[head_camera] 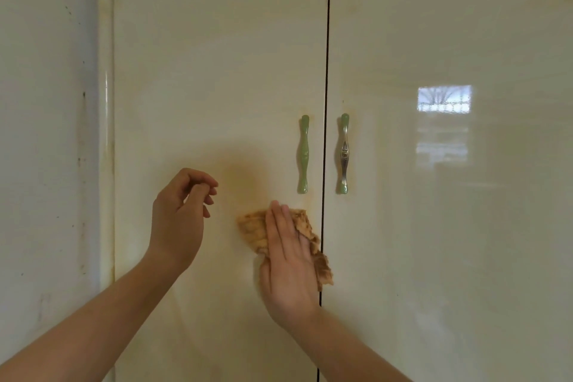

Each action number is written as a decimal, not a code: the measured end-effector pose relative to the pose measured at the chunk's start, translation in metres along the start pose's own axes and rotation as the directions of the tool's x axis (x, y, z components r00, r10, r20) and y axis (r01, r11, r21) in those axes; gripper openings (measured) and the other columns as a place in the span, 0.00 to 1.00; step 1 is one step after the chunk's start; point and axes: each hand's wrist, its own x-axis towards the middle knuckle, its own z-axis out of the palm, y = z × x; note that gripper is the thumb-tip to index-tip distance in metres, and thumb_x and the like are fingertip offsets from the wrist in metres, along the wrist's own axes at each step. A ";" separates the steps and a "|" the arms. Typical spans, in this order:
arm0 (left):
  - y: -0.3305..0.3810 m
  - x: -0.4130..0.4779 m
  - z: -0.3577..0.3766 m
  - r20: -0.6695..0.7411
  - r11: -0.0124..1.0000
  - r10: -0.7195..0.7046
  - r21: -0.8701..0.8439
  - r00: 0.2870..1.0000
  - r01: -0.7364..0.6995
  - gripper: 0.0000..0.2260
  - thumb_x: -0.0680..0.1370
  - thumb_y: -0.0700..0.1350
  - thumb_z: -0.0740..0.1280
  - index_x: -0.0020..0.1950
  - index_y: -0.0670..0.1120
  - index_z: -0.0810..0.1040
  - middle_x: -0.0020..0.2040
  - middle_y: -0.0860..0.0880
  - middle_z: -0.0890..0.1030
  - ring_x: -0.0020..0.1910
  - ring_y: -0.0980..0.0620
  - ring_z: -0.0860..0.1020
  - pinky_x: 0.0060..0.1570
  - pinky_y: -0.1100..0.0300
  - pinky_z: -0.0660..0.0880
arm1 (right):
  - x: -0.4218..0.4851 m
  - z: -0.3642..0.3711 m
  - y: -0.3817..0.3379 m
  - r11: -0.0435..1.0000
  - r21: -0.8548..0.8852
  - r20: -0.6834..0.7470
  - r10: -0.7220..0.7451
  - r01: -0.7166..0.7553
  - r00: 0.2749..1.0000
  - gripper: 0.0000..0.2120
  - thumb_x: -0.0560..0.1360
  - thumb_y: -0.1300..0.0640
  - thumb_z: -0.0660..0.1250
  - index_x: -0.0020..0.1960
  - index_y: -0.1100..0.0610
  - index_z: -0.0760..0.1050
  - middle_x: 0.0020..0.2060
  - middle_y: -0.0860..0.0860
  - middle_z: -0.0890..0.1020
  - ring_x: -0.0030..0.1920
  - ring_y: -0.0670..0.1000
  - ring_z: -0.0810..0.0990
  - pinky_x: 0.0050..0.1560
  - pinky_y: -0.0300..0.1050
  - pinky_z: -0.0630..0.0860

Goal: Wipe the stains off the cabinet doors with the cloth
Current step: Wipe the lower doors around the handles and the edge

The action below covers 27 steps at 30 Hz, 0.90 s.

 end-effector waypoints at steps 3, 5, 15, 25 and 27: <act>0.000 -0.001 0.009 0.033 1.000 0.001 -0.004 0.999 -0.001 0.12 0.81 0.34 0.60 0.44 0.45 0.79 0.41 0.49 0.80 0.39 0.51 0.76 0.39 0.56 0.74 | -0.003 -0.006 0.013 0.972 -0.160 0.111 -0.153 0.169 0.982 0.36 0.79 0.52 0.64 0.84 0.51 0.54 0.84 0.47 0.51 0.83 0.51 0.47 0.76 0.55 0.65; -0.003 -0.005 0.022 0.071 1.000 0.002 -0.008 0.997 -0.001 0.10 0.80 0.36 0.61 0.44 0.46 0.79 0.41 0.49 0.80 0.39 0.51 0.76 0.39 0.56 0.73 | -0.001 -0.008 0.021 0.934 -0.234 0.198 -0.226 0.270 0.954 0.34 0.81 0.44 0.61 0.83 0.50 0.56 0.84 0.47 0.51 0.84 0.53 0.46 0.76 0.58 0.66; -0.016 -0.037 0.087 0.168 0.995 0.059 -0.090 0.984 -0.045 0.11 0.80 0.35 0.60 0.45 0.47 0.79 0.40 0.49 0.79 0.39 0.49 0.76 0.38 0.57 0.74 | -0.016 -0.163 0.153 0.780 -0.621 -0.050 -0.140 0.079 0.989 0.29 0.83 0.46 0.53 0.83 0.48 0.54 0.83 0.49 0.54 0.83 0.53 0.50 0.76 0.61 0.59; -0.035 -0.060 0.085 0.188 0.992 0.029 -0.128 0.982 -0.005 0.12 0.80 0.34 0.59 0.44 0.46 0.79 0.35 0.51 0.77 0.35 0.50 0.74 0.35 0.61 0.72 | 0.004 -0.129 0.119 0.746 -0.284 -0.535 0.398 -0.603 0.745 0.29 0.85 0.47 0.48 0.84 0.54 0.50 0.84 0.55 0.49 0.83 0.60 0.46 0.80 0.65 0.48; -0.037 -0.064 0.085 0.197 0.993 0.014 -0.115 0.980 0.009 0.12 0.80 0.33 0.59 0.44 0.45 0.79 0.34 0.51 0.77 0.35 0.50 0.73 0.35 0.61 0.72 | -0.023 -0.085 0.094 0.827 -0.390 -0.336 0.281 -0.405 0.899 0.31 0.84 0.47 0.52 0.84 0.52 0.48 0.84 0.54 0.47 0.83 0.58 0.43 0.79 0.63 0.45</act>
